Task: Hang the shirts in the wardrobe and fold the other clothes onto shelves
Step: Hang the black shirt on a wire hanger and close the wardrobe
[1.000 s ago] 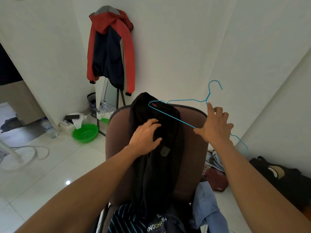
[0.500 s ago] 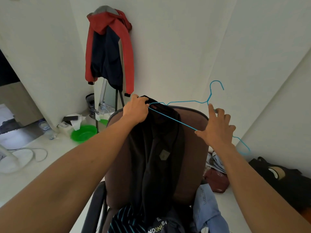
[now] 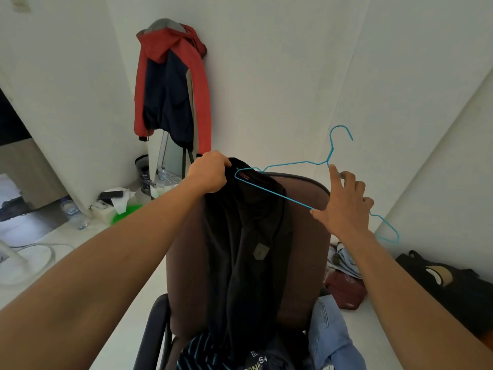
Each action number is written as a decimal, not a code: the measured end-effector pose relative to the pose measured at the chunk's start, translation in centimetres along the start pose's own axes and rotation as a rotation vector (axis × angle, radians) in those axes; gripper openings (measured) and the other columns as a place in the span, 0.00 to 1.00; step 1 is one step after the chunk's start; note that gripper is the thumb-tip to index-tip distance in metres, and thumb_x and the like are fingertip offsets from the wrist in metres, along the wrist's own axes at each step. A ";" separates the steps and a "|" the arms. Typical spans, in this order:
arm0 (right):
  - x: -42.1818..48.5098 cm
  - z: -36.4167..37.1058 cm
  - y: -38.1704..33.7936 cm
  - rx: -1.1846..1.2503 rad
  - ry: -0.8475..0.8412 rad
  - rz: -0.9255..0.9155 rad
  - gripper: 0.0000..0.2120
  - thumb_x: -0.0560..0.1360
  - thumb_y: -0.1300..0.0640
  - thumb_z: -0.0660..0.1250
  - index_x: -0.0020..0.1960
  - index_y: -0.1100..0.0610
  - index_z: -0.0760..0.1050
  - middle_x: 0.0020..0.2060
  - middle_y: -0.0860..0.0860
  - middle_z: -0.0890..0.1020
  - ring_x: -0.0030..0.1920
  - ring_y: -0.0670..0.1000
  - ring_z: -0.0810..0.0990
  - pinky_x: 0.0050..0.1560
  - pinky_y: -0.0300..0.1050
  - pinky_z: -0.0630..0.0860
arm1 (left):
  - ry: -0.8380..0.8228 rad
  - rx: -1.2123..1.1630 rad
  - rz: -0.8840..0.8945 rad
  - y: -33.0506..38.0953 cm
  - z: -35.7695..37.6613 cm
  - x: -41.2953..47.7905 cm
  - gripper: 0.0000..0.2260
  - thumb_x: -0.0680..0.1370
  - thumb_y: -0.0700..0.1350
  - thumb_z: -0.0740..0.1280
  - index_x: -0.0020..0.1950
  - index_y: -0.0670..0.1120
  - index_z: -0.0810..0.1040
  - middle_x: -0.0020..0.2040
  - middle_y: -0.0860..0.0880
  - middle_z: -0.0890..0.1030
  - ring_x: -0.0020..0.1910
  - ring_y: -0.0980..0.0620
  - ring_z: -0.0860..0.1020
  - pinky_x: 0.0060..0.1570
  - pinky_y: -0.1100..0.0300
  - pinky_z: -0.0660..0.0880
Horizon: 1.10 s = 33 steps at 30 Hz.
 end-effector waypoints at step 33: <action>-12.3 -34.9 12.6 0.410 0.455 -0.202 0.50 0.65 0.41 0.78 0.79 0.43 0.54 0.68 0.48 0.63 0.69 0.51 0.64 0.64 0.56 0.67 | 0.458 0.345 0.769 40.3 -26.5 -22.8 0.40 0.67 0.72 0.68 0.75 0.56 0.68 0.73 0.55 0.69 0.65 0.48 0.68 0.59 0.47 0.67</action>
Point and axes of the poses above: each hand's wrist, its own x-axis towards the middle knuckle, its own z-axis out of the palm, y = z × x, the point moved 9 cm from there along x, towards the middle knuckle
